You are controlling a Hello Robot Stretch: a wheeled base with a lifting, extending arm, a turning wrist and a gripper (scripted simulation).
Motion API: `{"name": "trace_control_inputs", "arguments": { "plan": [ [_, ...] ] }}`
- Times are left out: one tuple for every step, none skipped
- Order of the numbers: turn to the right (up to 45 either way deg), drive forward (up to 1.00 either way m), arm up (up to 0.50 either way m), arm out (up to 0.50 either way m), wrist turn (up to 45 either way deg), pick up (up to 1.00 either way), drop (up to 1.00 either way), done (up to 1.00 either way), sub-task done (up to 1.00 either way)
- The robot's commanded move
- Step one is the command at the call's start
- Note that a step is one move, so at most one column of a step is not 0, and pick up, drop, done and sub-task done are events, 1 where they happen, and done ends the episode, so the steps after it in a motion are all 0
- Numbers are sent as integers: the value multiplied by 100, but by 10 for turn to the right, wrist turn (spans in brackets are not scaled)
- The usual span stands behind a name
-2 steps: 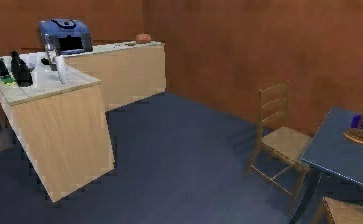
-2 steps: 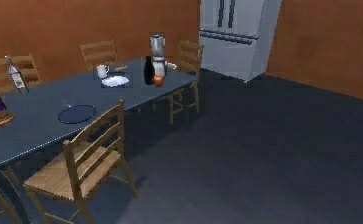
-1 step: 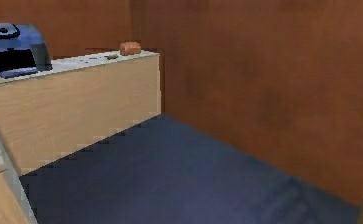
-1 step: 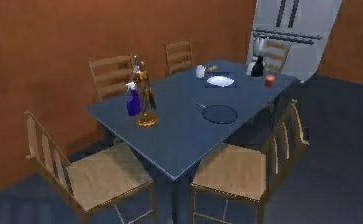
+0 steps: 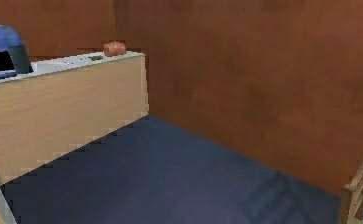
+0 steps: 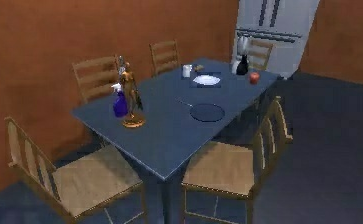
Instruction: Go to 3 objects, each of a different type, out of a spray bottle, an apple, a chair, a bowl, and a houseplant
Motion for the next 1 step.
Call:
{"name": "trace_control_inputs", "arguments": {
  "plan": [
    [0,15,0,0,0,0,0,0,0]
  ]
}}
